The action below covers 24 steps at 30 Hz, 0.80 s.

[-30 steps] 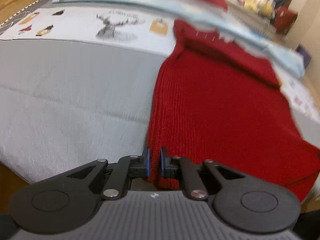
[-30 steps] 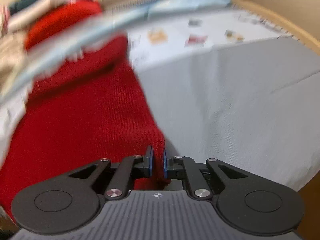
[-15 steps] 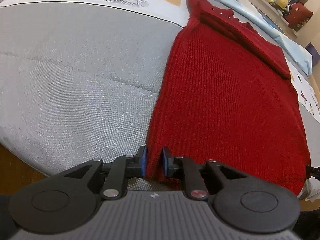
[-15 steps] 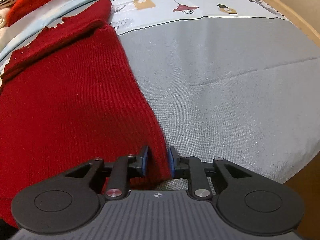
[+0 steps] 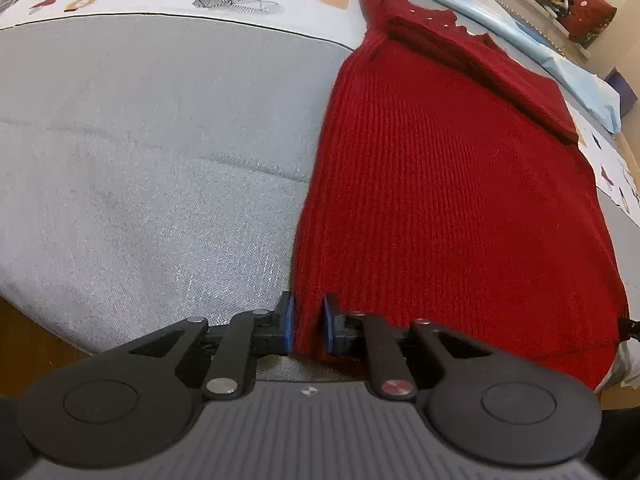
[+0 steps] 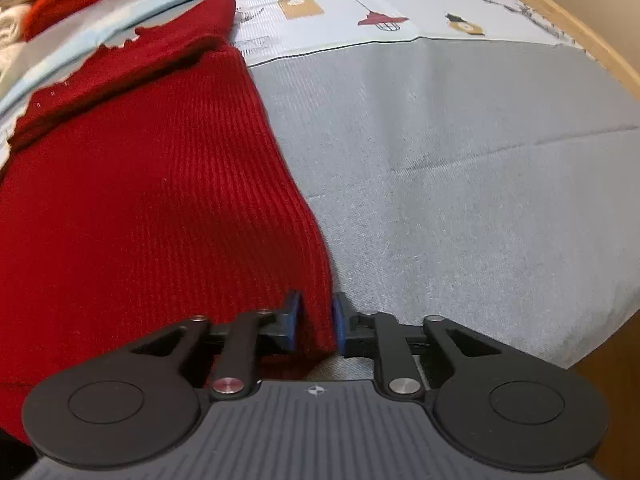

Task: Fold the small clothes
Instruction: 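Grasp the sweater hem with the left gripper while the right gripper grasps it too, then lift the hem with both grippers and fold it toward the collar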

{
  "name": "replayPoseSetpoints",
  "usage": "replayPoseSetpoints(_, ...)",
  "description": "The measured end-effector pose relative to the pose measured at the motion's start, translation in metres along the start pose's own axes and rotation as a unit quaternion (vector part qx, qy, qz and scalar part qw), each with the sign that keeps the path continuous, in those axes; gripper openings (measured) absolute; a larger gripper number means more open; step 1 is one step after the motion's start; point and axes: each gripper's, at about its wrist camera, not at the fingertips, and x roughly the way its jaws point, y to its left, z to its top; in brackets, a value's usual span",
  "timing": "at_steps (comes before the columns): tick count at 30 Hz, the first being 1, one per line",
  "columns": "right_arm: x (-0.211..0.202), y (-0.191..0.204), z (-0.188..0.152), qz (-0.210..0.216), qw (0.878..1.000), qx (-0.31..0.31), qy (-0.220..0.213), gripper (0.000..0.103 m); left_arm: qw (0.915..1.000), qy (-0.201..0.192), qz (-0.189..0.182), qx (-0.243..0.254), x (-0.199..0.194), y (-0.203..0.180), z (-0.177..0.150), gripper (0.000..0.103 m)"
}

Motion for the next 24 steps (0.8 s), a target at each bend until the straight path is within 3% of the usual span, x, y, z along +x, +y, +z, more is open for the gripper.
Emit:
replayPoseSetpoints(2, -0.001, 0.003, -0.001, -0.002, 1.000, -0.009, -0.002, 0.021, 1.0000, -0.001, 0.002, 0.006, 0.001, -0.002, 0.001, 0.015)
replayPoseSetpoints(3, -0.002, 0.003, -0.001, 0.002, 1.000, -0.009, -0.003, 0.013, 1.0000, -0.003, 0.002, 0.007, 0.001, -0.002, 0.001, 0.014)
replayPoseSetpoints(7, -0.015, 0.000, 0.000, 0.029, 0.999, 0.007, -0.029, 0.010, 0.9996, -0.014, -0.003, 0.024, -0.007, -0.008, 0.001, 0.012)
replayPoseSetpoints(13, -0.074, -0.008, 0.016, 0.113, 0.986, 0.043, -0.114, 0.009, 0.9955, -0.058, -0.065, 0.037, -0.055, -0.020, 0.022, 0.010)
replayPoseSetpoints(21, -0.169, -0.020, 0.030, 0.200, 0.960, 0.043, -0.193, 0.007, 0.9769, -0.144, -0.145, 0.062, -0.166, -0.027, 0.037, 0.008)
replayPoseSetpoints(24, -0.209, -0.031, 0.021, 0.204, 0.949, 0.045, -0.236, 0.007, 0.9651, -0.163, -0.201, 0.040, -0.210, -0.015, 0.034, 0.008)
